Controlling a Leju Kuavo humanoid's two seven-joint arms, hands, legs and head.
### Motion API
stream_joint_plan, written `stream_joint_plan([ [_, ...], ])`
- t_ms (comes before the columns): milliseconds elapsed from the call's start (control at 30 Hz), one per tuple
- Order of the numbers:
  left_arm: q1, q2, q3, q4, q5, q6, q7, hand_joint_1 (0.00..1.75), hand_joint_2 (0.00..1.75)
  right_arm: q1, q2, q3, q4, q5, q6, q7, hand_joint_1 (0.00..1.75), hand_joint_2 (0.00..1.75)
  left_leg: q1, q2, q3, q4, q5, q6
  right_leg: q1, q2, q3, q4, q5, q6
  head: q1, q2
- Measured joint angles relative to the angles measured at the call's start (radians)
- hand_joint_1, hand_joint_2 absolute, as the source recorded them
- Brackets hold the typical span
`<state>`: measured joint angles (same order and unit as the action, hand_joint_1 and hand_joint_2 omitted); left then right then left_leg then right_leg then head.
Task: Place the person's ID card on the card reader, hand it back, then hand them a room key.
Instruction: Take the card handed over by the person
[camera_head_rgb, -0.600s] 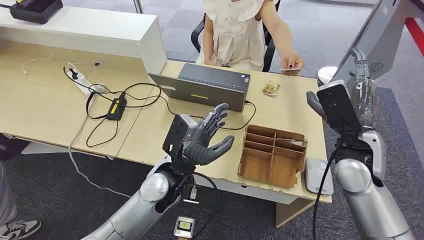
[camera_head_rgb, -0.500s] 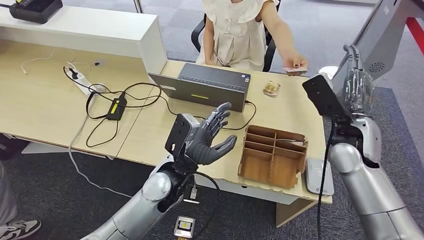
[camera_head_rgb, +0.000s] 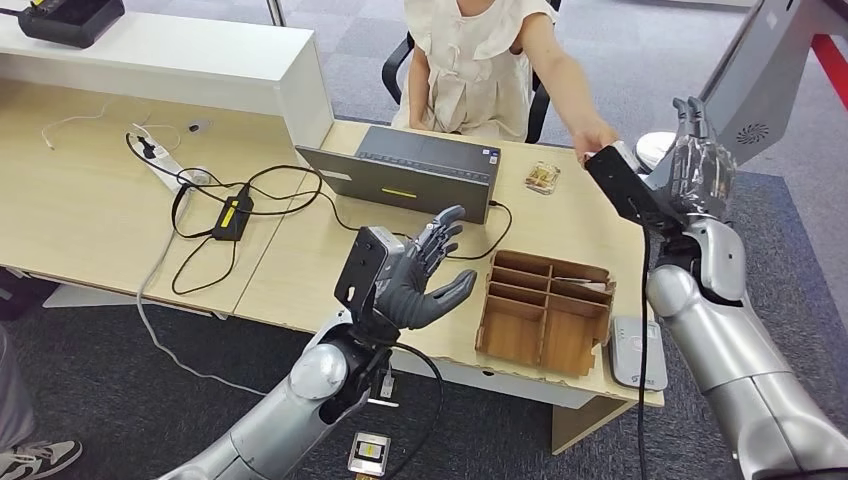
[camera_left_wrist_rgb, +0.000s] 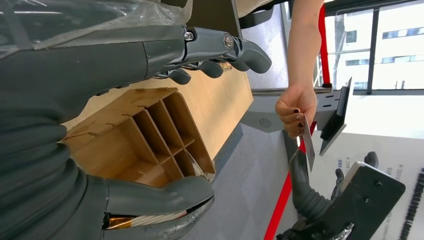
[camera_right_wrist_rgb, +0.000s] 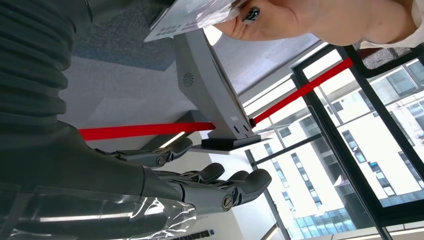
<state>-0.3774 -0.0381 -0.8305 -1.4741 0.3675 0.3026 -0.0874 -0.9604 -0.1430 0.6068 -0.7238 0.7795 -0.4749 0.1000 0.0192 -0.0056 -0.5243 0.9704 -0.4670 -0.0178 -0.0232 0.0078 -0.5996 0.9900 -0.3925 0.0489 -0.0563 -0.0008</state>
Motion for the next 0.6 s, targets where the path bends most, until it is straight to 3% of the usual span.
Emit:
stream_joint_plan([
  [333, -0.007, -0.001, -0.007, 0.011, 0.004, 0.011, 0.000, 0.00, 1.75, -0.051, 0.027, 0.011, 0.131, 0.001, -0.009, 0.000, 0.00, 1.75, 0.000, 0.000, 0.000, 0.000, 0.000, 0.000, 0.000, 0.000, 0.000, 0.000, 0.000, 0.000, 0.000, 0.000],
  [467, -0.008, -0.001, -0.010, 0.014, 0.004, 0.011, 0.000, 0.00, 1.75, -0.061, 0.034, 0.014, 0.162, -0.005, -0.011, -0.005, 1.75, 1.75, 0.000, 0.000, 0.000, 0.000, 0.000, 0.000, 0.000, 0.000, 0.000, 0.000, 0.000, 0.000, 0.000, 0.000],
  [600, -0.009, -0.001, -0.014, 0.018, 0.006, 0.017, 0.001, 0.00, 1.75, -0.065, 0.042, 0.016, 0.183, -0.031, -0.015, -0.030, 1.75, 1.75, 0.000, 0.000, 0.000, 0.000, 0.000, 0.000, 0.000, 0.000, 0.000, 0.000, 0.000, 0.000, 0.000, 0.000],
])
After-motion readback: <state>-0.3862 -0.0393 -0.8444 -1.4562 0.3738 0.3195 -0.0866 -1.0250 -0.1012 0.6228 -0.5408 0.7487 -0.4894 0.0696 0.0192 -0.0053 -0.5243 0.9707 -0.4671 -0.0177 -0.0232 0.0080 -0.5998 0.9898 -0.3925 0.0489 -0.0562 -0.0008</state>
